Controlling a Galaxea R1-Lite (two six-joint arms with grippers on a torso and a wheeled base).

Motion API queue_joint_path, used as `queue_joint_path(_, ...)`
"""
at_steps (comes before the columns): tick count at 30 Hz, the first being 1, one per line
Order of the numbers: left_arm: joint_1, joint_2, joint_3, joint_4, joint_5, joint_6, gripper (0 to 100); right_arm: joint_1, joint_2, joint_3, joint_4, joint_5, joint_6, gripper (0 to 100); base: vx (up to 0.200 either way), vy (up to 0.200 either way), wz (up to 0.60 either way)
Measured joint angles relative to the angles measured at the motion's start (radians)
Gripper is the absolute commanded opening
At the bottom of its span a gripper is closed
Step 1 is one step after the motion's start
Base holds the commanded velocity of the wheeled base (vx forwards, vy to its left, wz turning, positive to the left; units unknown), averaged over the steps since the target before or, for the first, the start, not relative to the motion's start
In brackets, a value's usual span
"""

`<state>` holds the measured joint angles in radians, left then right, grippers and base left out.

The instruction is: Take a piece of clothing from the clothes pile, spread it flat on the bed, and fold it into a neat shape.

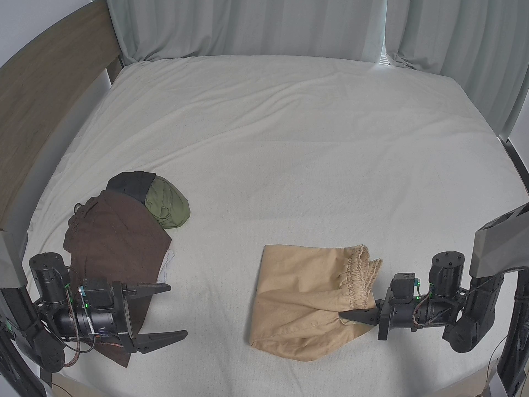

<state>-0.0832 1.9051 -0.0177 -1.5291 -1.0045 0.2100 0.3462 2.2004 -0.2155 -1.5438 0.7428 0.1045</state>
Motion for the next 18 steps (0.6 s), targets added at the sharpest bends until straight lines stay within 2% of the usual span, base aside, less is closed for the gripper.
queue_joint_path(13, 0.003, -0.004, 0.000, -0.004, 0.000, 0.000, 100, 0.003, -0.036, -0.023, 0.000, 0.000, 0.000, 0, 0.000, 0.000, 0.00)
queue_joint_path(18, 0.003, -0.007, 0.000, -0.004, 0.002, 0.000, 100, 0.003, -0.043, -0.055, 0.000, 0.000, 0.036, 0, 0.000, 0.000, 0.00)
